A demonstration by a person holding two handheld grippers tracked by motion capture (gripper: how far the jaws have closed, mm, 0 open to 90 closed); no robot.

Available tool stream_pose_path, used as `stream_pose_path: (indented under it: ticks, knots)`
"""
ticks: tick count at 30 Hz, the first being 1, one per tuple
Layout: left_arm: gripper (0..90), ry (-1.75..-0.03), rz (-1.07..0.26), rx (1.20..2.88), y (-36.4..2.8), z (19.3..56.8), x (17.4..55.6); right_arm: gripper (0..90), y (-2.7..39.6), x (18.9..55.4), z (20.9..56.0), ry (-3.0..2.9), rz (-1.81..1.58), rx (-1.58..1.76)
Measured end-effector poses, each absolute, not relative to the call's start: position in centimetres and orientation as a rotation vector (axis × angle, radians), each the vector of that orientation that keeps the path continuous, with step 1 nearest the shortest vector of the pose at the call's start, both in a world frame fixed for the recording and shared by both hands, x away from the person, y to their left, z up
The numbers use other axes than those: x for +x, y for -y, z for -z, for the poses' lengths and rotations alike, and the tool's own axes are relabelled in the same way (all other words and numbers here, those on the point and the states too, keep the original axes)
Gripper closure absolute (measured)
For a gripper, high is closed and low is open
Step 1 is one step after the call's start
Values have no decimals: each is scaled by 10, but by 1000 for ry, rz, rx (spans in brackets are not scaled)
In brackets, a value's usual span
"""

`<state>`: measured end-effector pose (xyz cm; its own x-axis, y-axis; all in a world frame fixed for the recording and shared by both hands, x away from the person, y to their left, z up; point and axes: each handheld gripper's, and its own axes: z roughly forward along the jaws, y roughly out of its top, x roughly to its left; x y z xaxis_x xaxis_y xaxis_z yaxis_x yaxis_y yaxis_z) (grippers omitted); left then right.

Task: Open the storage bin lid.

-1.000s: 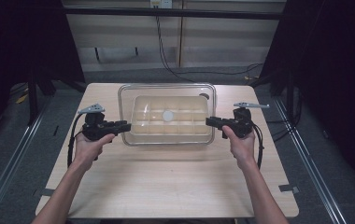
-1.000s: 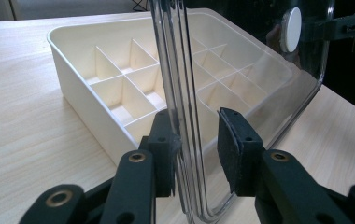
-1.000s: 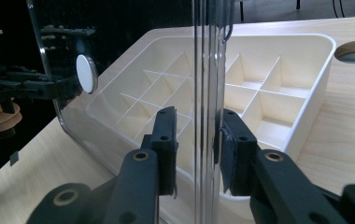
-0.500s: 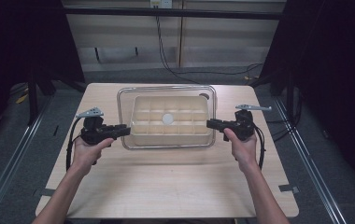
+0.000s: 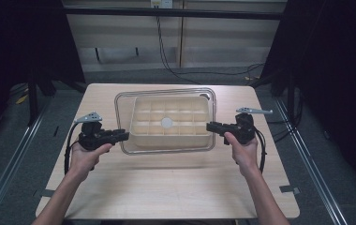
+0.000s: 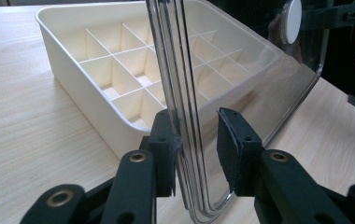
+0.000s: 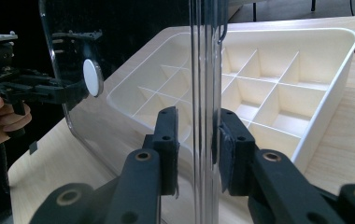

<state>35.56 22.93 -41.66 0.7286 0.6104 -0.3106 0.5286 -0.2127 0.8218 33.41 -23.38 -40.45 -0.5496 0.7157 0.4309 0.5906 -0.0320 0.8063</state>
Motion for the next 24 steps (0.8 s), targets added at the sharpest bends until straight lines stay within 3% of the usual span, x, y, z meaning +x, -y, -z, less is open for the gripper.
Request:
stream_pose_path:
  ticks: [24]
  knots:
    - [683, -868, -81, 1899, -226, 421, 336, 720, 237, 309, 409, -2116, -1632, 1434]
